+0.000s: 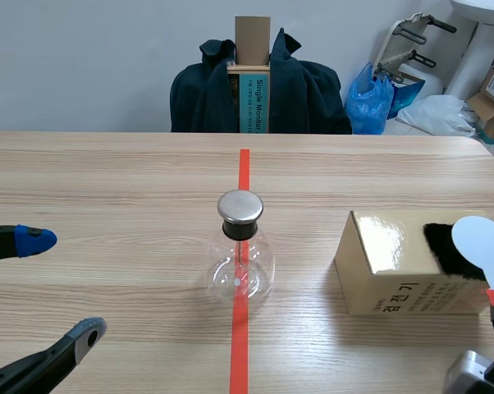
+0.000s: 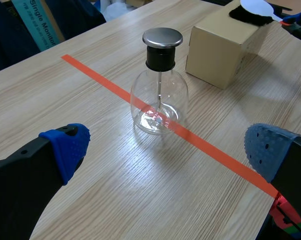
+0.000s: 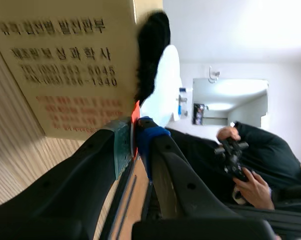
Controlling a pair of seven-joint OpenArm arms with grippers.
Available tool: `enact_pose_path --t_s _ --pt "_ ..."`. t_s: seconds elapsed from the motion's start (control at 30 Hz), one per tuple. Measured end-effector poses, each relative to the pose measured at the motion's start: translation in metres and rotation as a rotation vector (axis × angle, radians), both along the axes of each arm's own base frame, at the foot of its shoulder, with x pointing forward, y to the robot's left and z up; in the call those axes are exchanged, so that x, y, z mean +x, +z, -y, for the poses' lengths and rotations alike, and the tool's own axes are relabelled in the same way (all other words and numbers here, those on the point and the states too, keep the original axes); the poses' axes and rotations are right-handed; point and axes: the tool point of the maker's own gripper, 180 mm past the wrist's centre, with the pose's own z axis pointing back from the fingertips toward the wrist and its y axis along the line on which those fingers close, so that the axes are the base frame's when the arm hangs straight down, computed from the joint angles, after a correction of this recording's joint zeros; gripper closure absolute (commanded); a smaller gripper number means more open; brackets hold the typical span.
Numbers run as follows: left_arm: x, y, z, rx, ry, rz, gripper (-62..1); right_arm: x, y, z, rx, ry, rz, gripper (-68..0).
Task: Do the electroscope experiment.
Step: 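Rub the plate on the fur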
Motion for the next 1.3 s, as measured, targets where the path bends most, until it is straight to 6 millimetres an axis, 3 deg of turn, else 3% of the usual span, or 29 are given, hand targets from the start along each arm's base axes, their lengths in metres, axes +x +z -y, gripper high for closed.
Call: enact_pose_path --t_s 0.07,0.2,0.37,0.83,0.93,1.03,1.3 --pt "0.000 0.000 0.000 0.000 0.000 0.000 -62.3 0.000 0.000 0.004 0.003 -0.022 -0.003 -0.8" --pt "0.000 0.000 0.000 0.000 0.000 0.000 -62.3 -0.001 0.000 -0.012 0.021 0.065 0.000 -0.8" --pt "0.000 0.000 0.000 0.000 0.000 0.000 -62.3 -0.001 0.000 -0.014 0.023 0.077 0.001 -0.8" --pt "0.000 0.000 0.000 0.000 0.000 0.000 -62.3 0.002 0.008 0.002 0.021 -0.006 0.027 -0.9" --pt "0.000 0.000 0.000 0.000 0.000 0.000 -62.3 0.008 0.029 0.013 0.010 -0.035 0.084 -0.8" --pt "0.000 0.000 0.000 0.000 0.000 0.000 -62.3 0.016 0.063 0.025 -0.009 -0.063 0.175 -0.9" --pt "0.000 0.000 0.000 0.000 0.000 0.000 -62.3 0.033 0.183 0.038 -0.037 -0.104 0.508 -0.8"
